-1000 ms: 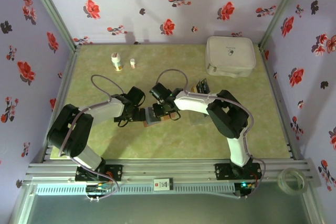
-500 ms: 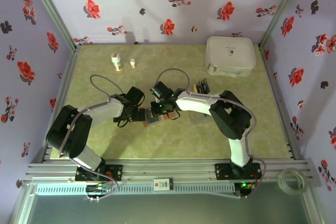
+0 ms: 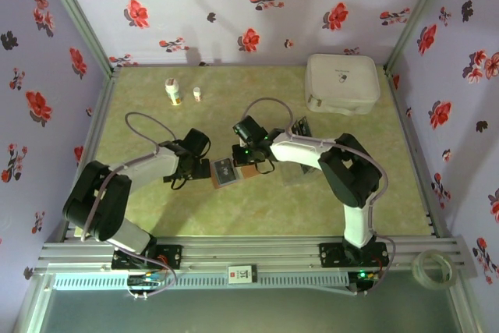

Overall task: Put the credit cards into the card holder
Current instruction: Insert the credit card into the card slot.

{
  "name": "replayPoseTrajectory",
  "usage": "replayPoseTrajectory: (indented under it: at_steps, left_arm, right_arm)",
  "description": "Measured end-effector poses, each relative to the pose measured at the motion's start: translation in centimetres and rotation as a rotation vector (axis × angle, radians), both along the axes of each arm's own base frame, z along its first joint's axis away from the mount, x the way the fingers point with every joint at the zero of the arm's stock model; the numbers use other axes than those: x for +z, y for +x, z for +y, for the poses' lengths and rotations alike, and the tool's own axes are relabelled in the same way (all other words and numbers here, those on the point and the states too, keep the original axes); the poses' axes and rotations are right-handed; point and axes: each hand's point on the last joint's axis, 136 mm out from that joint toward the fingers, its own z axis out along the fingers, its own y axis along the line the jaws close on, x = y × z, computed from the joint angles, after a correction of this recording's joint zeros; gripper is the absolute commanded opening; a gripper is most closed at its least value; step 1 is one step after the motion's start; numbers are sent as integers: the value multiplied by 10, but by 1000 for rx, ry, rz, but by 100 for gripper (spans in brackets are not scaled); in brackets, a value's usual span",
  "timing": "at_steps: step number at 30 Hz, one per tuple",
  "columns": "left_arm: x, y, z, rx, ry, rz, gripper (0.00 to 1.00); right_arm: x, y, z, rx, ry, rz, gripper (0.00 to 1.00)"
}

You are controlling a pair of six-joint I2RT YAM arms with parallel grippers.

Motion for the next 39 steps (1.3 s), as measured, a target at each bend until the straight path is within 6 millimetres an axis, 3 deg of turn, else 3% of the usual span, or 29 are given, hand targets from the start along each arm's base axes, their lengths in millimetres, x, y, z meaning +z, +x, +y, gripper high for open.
replayPoseTrajectory:
  at_steps: [6, 15, 24, 39]
  left_arm:
    - [-6, -1, 0, -1, 8, 18, 100]
    - [-8, 0, -1, -3, 6, 24, 100]
    - [-8, 1, -2, -6, 7, 27, 100]
    - [-9, 1, -3, -7, 7, 30, 100]
  right_arm:
    - [-2, 1, 2, -5, 9, 2, 0]
    - [-22, 2, 6, -1, -9, 35, 0]
    - [-10, 9, 22, 7, 31, 22, 0]
    - [-20, -7, 36, 40, 29, 53, 0]
